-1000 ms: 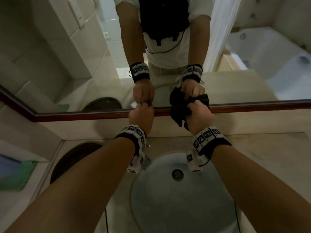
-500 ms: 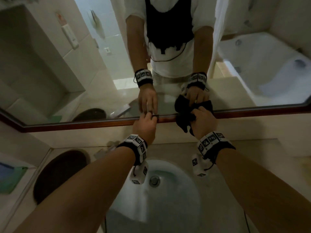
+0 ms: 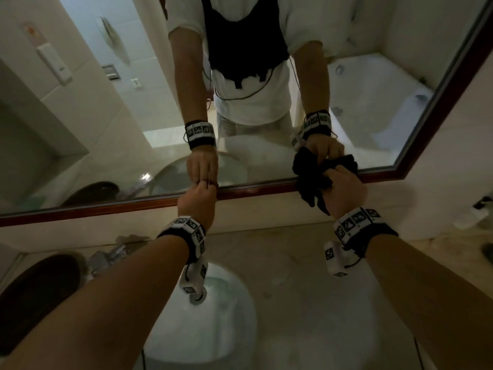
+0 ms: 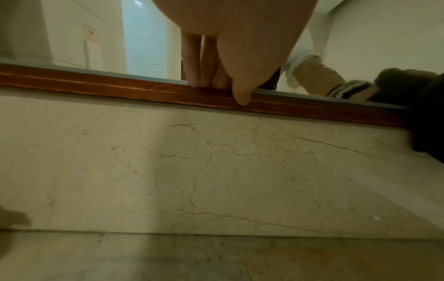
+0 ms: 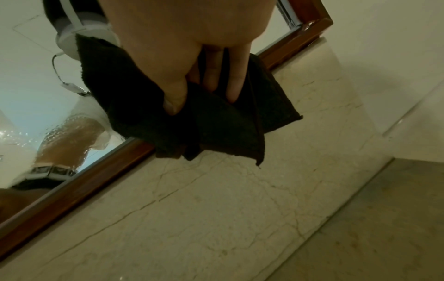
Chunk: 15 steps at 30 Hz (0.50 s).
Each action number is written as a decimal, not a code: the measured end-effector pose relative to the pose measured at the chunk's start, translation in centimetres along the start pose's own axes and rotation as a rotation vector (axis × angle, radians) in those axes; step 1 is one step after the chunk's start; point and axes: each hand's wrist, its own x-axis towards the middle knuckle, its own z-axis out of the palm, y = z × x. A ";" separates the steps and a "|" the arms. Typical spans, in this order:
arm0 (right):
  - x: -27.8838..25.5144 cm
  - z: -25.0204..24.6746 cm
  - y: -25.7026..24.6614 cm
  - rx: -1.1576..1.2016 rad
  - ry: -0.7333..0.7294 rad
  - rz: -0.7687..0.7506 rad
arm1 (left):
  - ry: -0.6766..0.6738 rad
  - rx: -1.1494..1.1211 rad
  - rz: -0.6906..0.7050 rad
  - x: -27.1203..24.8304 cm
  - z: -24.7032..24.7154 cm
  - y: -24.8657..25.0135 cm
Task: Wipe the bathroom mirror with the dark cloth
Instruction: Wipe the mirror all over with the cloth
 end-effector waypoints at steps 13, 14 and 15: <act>-0.1 2.0 -0.7 0.017 0.137 -0.011 | 0.058 -0.043 0.158 0.9 0.9 -1.5; -0.3 2.2 -1.3 0.018 0.156 -0.025 | 0.057 -0.046 0.175 0.9 1.0 -1.6; -0.4 2.5 -2.0 0.011 0.177 -0.036 | 0.055 -0.047 0.191 0.9 1.1 -1.7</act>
